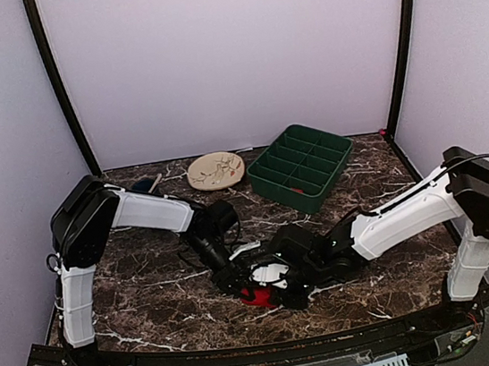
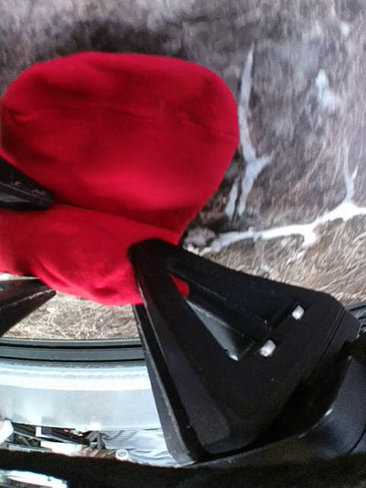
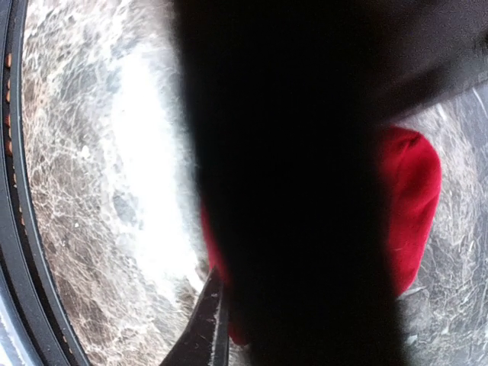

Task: Roll the socks
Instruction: Roll the sock at the center of the board.

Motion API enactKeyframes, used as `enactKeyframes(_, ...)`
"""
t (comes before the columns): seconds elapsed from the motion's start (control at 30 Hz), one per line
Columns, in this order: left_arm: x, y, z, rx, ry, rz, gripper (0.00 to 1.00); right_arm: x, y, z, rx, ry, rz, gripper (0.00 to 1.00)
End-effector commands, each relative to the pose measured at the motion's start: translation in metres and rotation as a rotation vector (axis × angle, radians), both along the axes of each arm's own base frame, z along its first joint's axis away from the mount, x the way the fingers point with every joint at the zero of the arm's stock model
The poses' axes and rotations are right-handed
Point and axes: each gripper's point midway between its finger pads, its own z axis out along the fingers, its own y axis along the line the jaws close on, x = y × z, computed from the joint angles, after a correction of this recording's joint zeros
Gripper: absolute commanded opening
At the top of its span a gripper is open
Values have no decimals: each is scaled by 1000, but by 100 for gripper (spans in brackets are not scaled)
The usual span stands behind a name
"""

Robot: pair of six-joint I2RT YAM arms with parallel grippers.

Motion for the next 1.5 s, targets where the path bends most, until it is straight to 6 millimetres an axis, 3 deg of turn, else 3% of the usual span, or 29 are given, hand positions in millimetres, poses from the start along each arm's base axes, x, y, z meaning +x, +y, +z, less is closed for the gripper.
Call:
enactKeyframes(0.0,25,8,6,38,-95,58,34,4,-1,-1,42,93,-42,4)
enactKeyframes(0.37,43,13,24,22,-176,132,35,9,-14,-7,97,307,-107,4)
enactKeyframes(0.67,55,18,20,30,-253,179,35,7,-19,-8,135,439,-130,3)
enactKeyframes(0.87,61,18,34,-43,-346,209,35,8,-25,-10,166,553,-154,3)
enactKeyframes(1.27,44,23,63,-269,-509,189,38,7,-29,-11,188,756,-164,4)
enactKeyframes(1.47,26,16,55,-255,-640,103,39,5,-29,-13,177,843,-165,4)
